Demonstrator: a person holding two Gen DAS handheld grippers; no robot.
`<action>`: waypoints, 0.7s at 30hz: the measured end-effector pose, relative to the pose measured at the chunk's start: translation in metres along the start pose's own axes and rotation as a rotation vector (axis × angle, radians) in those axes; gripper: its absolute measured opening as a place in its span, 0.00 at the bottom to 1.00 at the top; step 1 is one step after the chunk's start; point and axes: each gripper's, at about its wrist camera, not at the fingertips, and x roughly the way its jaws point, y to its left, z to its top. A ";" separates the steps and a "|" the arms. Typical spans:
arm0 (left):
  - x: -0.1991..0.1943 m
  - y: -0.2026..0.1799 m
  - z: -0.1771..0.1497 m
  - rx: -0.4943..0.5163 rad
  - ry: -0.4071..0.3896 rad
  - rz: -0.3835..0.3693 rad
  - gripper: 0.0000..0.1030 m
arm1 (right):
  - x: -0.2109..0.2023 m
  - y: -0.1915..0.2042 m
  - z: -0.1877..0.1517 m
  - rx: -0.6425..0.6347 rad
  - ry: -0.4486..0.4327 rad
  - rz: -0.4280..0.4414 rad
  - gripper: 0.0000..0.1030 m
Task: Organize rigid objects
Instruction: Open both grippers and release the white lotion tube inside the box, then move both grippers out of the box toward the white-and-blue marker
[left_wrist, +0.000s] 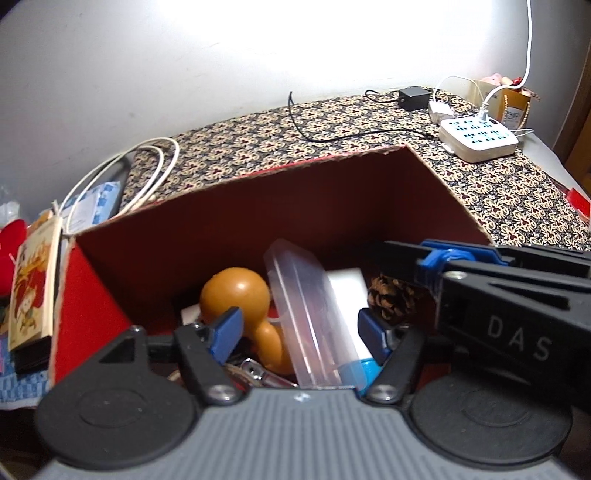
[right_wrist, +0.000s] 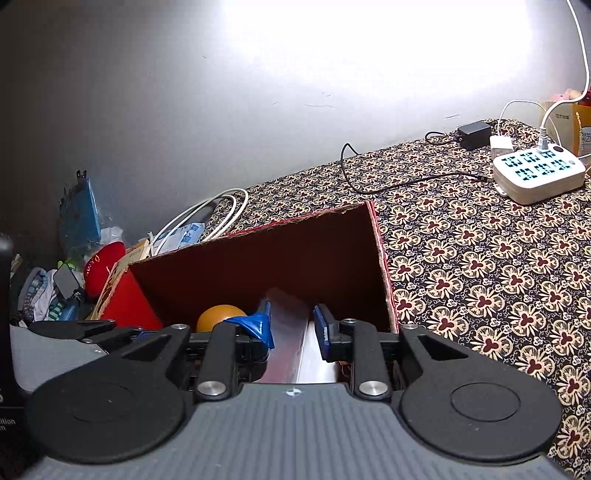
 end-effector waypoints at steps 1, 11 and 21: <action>-0.002 0.000 -0.001 -0.004 0.000 0.006 0.68 | -0.001 0.000 0.000 -0.001 -0.001 0.001 0.08; -0.022 -0.004 -0.012 -0.027 -0.008 0.092 0.70 | -0.016 0.006 -0.005 -0.021 0.006 0.015 0.09; -0.039 -0.004 -0.019 -0.056 -0.024 0.152 0.71 | -0.031 0.009 -0.012 -0.052 -0.068 -0.011 0.11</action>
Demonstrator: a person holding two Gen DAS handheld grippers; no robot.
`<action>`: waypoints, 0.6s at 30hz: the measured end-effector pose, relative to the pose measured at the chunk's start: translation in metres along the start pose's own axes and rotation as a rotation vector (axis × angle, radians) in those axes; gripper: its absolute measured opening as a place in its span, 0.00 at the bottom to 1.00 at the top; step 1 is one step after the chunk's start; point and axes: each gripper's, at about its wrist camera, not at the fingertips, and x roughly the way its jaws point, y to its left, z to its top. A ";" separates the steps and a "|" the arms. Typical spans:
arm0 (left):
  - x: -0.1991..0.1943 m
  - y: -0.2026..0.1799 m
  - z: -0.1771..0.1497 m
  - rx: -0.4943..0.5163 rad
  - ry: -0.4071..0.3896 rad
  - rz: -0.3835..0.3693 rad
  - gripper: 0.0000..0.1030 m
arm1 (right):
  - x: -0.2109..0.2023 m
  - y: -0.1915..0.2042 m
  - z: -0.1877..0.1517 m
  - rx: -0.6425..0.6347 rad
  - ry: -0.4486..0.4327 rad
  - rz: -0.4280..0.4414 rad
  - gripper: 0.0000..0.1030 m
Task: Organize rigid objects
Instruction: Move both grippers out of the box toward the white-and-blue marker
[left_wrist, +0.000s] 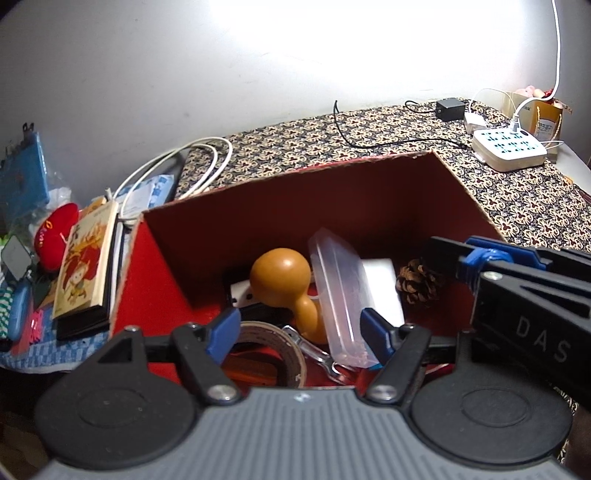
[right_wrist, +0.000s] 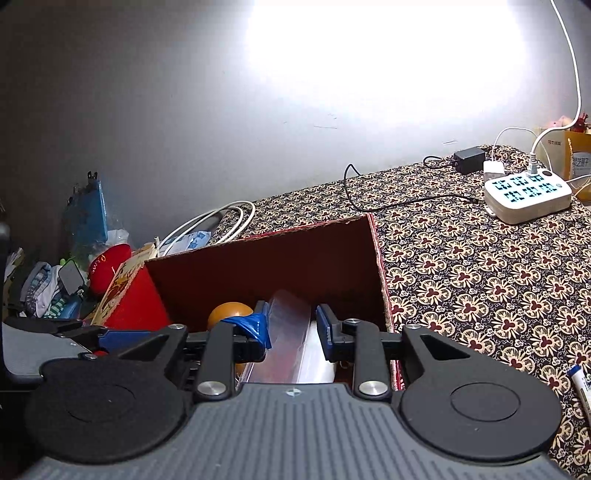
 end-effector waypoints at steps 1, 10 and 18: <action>-0.002 0.000 -0.001 0.000 -0.002 0.006 0.71 | -0.001 0.000 0.000 -0.002 -0.001 0.001 0.11; -0.015 -0.003 -0.005 -0.009 -0.012 0.048 0.73 | -0.010 -0.003 -0.002 0.008 0.009 0.039 0.12; -0.021 -0.007 -0.009 -0.016 -0.007 0.071 0.73 | -0.015 -0.006 -0.003 0.014 0.032 0.076 0.13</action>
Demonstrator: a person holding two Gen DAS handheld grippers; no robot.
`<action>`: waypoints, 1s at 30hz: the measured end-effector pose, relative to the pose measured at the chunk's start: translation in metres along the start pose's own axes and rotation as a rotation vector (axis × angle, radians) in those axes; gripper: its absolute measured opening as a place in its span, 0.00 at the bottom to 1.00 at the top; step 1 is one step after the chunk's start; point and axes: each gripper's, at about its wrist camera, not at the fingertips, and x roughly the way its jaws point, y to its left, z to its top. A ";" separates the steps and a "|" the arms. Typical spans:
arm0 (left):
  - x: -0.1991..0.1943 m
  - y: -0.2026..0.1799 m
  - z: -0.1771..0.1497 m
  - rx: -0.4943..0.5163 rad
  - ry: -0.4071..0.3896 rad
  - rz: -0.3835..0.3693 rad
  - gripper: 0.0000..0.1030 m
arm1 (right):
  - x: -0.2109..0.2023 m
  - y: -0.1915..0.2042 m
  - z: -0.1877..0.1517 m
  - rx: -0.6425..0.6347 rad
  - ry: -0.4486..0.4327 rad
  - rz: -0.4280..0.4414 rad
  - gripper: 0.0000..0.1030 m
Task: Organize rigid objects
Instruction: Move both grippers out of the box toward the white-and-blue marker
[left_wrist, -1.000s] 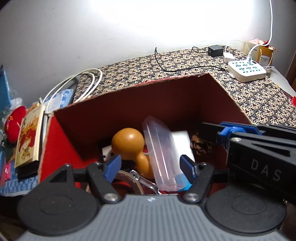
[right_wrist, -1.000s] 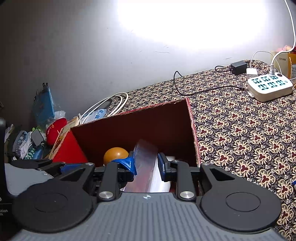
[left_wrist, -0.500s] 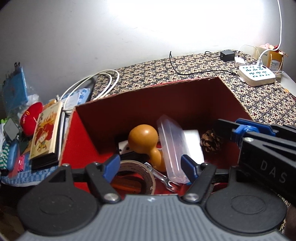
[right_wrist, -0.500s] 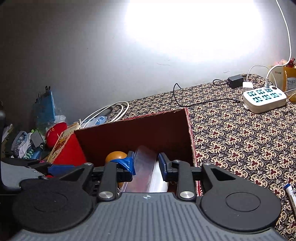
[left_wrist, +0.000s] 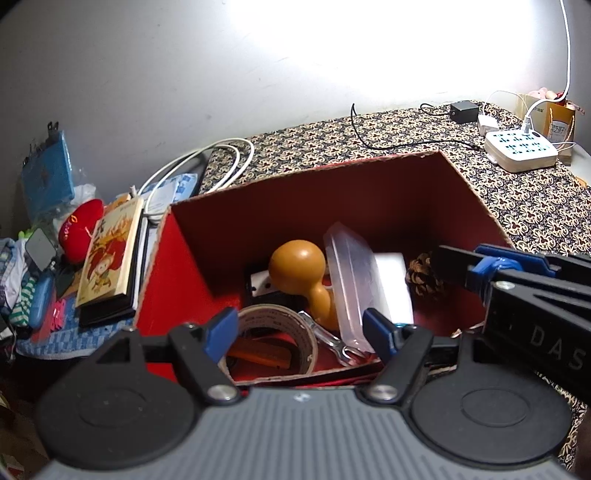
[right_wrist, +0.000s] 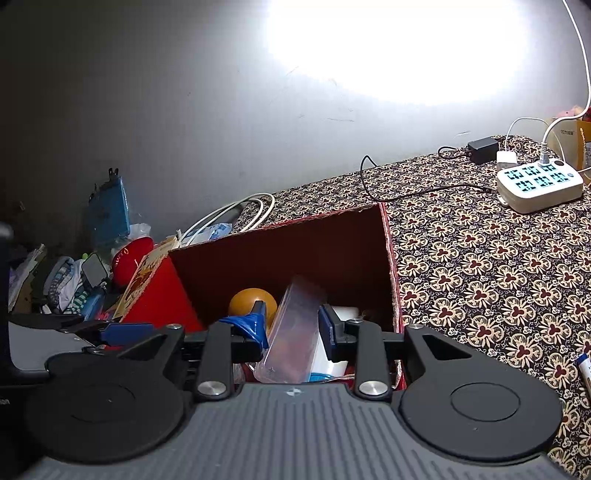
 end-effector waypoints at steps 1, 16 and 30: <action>-0.001 -0.001 0.000 -0.001 -0.001 0.004 0.73 | -0.001 0.000 0.000 0.002 0.002 0.005 0.13; -0.032 -0.010 -0.011 -0.026 -0.013 0.012 0.73 | -0.020 -0.016 -0.002 0.001 0.040 0.131 0.14; -0.050 -0.071 -0.036 0.012 0.017 -0.226 0.74 | -0.064 -0.098 -0.018 0.027 0.032 0.128 0.12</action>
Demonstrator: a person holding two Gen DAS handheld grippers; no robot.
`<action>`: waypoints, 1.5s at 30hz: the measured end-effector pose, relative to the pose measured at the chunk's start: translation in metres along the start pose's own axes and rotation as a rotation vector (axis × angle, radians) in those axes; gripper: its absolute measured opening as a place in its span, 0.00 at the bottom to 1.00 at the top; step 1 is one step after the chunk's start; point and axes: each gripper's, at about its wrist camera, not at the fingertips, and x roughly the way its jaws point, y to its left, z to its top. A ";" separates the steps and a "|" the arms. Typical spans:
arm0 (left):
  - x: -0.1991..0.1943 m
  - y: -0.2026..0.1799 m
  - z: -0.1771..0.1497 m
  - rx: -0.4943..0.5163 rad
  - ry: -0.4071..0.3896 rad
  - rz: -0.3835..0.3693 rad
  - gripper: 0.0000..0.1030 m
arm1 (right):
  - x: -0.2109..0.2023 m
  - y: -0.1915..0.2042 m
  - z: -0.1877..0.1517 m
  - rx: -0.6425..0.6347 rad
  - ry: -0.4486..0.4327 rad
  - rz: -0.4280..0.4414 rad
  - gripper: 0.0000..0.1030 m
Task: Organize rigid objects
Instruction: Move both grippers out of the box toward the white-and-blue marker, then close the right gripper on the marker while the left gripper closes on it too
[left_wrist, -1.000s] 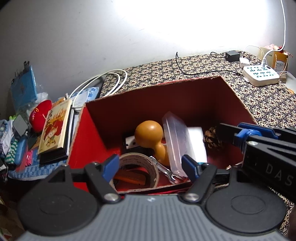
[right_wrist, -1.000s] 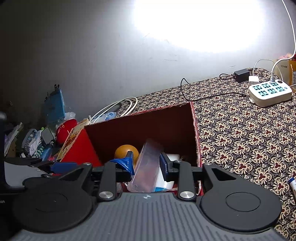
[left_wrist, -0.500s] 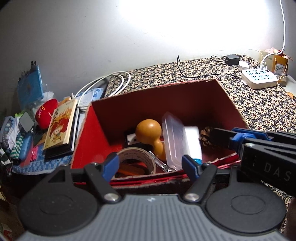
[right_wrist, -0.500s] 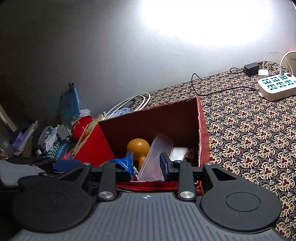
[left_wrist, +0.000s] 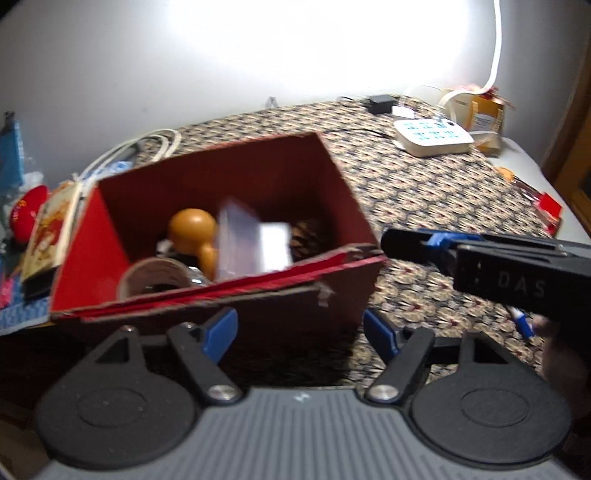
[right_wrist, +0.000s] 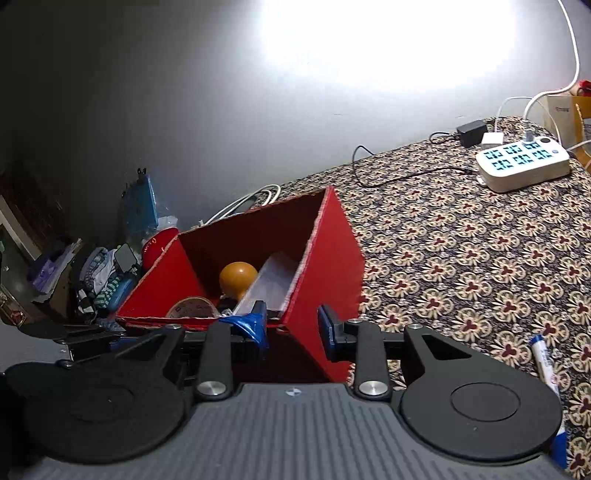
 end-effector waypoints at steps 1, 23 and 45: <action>0.003 -0.007 -0.001 0.011 0.005 -0.019 0.74 | -0.003 -0.008 -0.001 0.012 0.005 -0.014 0.12; 0.091 -0.161 0.004 0.150 0.130 -0.351 0.99 | -0.055 -0.180 -0.038 0.404 0.129 -0.196 0.13; 0.145 -0.218 0.005 0.175 0.211 -0.332 0.81 | -0.053 -0.231 -0.047 0.555 0.214 -0.026 0.13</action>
